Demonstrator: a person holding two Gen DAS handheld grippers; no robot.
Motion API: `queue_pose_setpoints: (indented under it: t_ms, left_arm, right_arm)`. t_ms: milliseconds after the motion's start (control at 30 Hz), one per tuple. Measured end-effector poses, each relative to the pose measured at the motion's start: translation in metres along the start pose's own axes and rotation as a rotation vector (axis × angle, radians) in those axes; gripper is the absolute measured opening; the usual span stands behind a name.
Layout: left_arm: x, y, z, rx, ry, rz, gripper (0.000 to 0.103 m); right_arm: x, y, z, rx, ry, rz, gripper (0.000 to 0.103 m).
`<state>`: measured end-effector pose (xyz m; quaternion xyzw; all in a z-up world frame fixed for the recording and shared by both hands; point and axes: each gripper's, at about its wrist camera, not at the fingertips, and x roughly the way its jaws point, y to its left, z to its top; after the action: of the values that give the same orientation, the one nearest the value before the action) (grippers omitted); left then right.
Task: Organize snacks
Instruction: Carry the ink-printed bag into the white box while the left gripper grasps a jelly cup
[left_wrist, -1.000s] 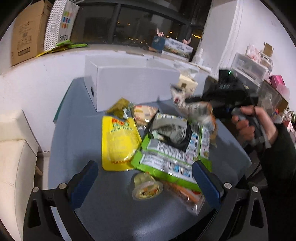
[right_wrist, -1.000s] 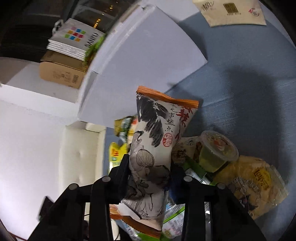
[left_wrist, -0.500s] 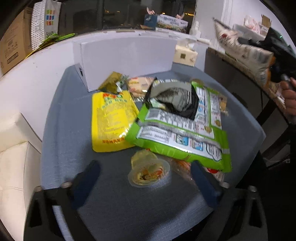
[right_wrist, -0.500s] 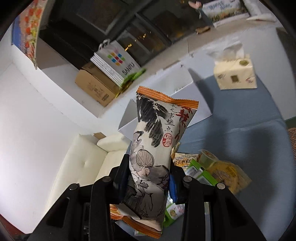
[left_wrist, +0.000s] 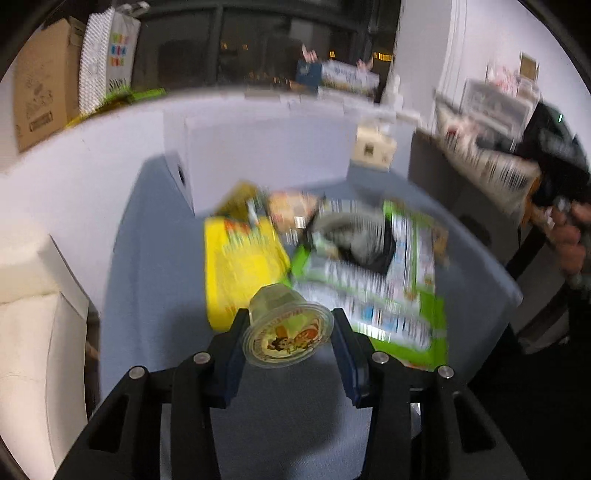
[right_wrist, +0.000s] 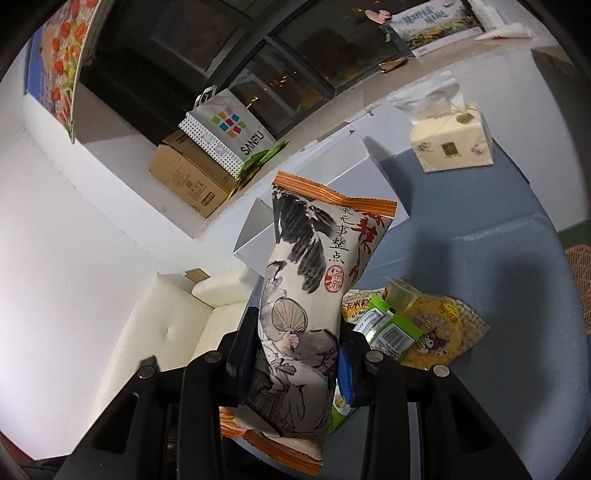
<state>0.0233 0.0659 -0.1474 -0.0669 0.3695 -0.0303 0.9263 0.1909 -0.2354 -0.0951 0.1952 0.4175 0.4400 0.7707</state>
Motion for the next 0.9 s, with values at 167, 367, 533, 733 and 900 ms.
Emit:
queue_pose_setpoints:
  t_ms: [167,367,533,733,900]
  left_arm:
    - [-0.023,0.009,0.064,0.002,-0.156,0.005,0.047]
    - [-0.016,0.024,0.178,0.016,-0.284,0.025,0.047]
    - [0.031,0.04,0.254,0.004,-0.257,0.064,0.047]
    - [0.107,0.055,0.287,-0.003,-0.162,0.112,0.048]
    - [0.133,0.06,0.283,-0.02,-0.093,0.164,0.103]
  right_arm:
    - [0.02,0.026,0.021,-0.145,0.018,-0.064,0.04]
    - [0.066,0.063,0.096,-0.331,0.034,-0.183,0.04]
    - [0.126,0.087,0.169,-0.491,0.081,-0.337,0.04]
    - [0.194,0.067,0.222,-0.55,0.172,-0.496,0.04]
    - [0.218,0.034,0.23,-0.464,0.241,-0.511,0.077]
